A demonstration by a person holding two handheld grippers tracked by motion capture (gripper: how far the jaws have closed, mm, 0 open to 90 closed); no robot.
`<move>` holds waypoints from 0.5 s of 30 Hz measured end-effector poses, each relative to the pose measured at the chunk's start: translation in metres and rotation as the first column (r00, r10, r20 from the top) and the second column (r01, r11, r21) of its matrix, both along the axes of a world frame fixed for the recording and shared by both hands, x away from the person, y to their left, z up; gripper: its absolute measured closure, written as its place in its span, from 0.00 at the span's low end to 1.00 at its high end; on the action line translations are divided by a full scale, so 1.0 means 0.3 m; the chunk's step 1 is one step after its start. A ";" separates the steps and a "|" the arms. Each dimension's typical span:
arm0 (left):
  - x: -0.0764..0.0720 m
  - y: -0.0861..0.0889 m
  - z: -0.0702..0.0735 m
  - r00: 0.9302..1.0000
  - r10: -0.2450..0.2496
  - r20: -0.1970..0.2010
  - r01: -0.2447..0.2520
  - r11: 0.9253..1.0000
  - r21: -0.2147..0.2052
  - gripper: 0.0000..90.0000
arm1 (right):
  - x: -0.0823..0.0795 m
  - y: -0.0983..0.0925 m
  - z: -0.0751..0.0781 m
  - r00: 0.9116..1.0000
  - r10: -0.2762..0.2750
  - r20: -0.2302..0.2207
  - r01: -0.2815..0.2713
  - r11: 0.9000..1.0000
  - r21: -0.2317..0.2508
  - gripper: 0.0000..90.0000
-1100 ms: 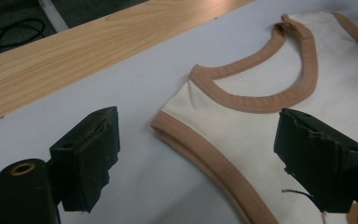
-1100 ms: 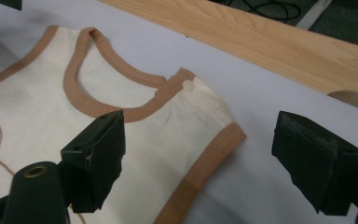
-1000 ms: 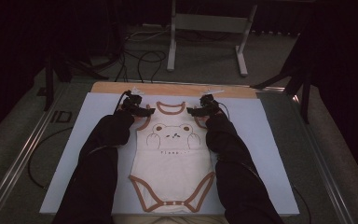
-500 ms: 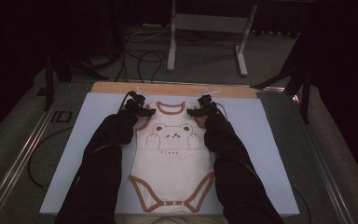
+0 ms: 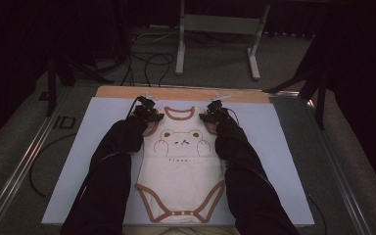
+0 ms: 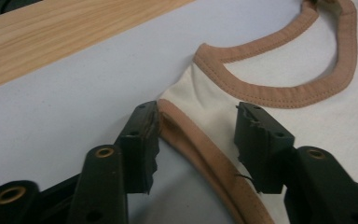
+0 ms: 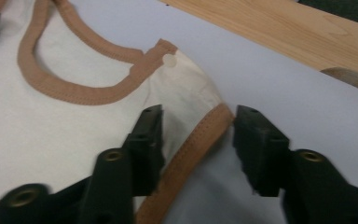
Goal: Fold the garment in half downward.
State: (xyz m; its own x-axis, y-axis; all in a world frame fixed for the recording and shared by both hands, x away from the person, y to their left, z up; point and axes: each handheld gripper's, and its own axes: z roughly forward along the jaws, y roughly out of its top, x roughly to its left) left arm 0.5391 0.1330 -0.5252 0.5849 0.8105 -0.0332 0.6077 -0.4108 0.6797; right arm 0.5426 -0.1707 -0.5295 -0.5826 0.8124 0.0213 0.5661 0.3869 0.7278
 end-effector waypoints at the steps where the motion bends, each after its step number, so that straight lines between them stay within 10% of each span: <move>1: -0.001 -0.002 0.001 1.000 0.002 -0.001 -0.002 1.000 0.000 0.59 | -0.001 0.000 0.002 1.000 0.008 0.000 -0.008 1.000 -0.004 0.65; 15: -0.007 -0.033 0.007 0.999 -0.049 -0.021 0.049 0.998 -0.026 0.88 | -0.003 0.021 0.013 0.998 0.062 -0.026 -0.062 0.998 -0.010 0.98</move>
